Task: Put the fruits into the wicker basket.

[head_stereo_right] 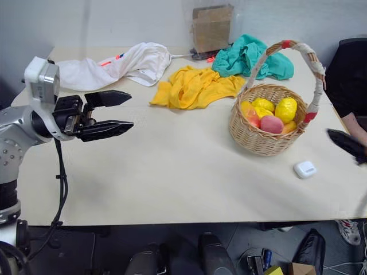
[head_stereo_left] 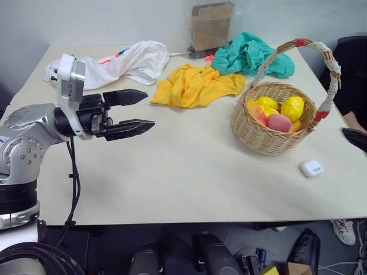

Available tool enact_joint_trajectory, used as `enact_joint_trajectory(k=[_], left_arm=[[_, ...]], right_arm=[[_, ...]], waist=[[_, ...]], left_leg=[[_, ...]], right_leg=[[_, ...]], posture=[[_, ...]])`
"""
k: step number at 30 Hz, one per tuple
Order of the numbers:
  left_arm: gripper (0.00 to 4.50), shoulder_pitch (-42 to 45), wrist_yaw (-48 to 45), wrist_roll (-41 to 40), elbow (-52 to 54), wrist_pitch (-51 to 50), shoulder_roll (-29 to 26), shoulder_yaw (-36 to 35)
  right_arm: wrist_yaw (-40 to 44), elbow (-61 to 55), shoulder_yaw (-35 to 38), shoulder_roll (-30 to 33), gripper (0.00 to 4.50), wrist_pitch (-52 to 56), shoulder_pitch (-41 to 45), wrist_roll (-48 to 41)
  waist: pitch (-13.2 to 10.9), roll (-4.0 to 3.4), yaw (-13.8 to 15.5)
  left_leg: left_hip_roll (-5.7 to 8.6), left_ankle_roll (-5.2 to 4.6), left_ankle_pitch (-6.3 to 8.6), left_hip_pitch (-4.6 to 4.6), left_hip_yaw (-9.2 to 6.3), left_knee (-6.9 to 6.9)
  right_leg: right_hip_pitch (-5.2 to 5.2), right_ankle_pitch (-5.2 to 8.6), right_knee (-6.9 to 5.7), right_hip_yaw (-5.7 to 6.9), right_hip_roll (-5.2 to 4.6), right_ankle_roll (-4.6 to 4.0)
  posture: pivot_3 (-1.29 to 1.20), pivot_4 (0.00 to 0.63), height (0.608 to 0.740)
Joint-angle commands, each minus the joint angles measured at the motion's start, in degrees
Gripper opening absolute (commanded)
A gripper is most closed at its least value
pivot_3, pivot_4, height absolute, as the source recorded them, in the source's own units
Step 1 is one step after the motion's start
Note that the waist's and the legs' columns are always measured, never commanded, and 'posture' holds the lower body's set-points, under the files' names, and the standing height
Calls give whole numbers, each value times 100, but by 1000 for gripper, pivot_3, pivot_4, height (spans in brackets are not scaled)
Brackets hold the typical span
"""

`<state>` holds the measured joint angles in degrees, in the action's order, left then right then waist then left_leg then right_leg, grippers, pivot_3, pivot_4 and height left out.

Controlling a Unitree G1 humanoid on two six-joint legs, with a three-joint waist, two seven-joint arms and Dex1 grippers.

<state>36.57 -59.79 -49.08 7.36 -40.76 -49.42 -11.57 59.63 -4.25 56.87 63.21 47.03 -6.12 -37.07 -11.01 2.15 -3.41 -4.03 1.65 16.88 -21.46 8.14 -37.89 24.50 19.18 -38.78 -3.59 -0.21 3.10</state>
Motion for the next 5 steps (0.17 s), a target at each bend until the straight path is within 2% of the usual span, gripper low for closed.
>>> enact_joint_trajectory(k=[1,5], left_arm=[[4500,82,-225,148,-148,171,-145,-134],[4500,-51,-349,245,-146,210,-253,-219]], right_arm=[[924,381,866,338,4484,333,-407,-190],[1040,673,726,528,4484,381,-156,-294]], waist=[[0,1,-29],[1,2,-122]], left_leg=[[0,-1,1,34,-1,16],[-12,-16,8,99,-3,60]], right_leg=[[-37,0,28,2,4,0],[-116,-11,96,0,-6,19]], posture=[[0,150,740],[0,150,740]])
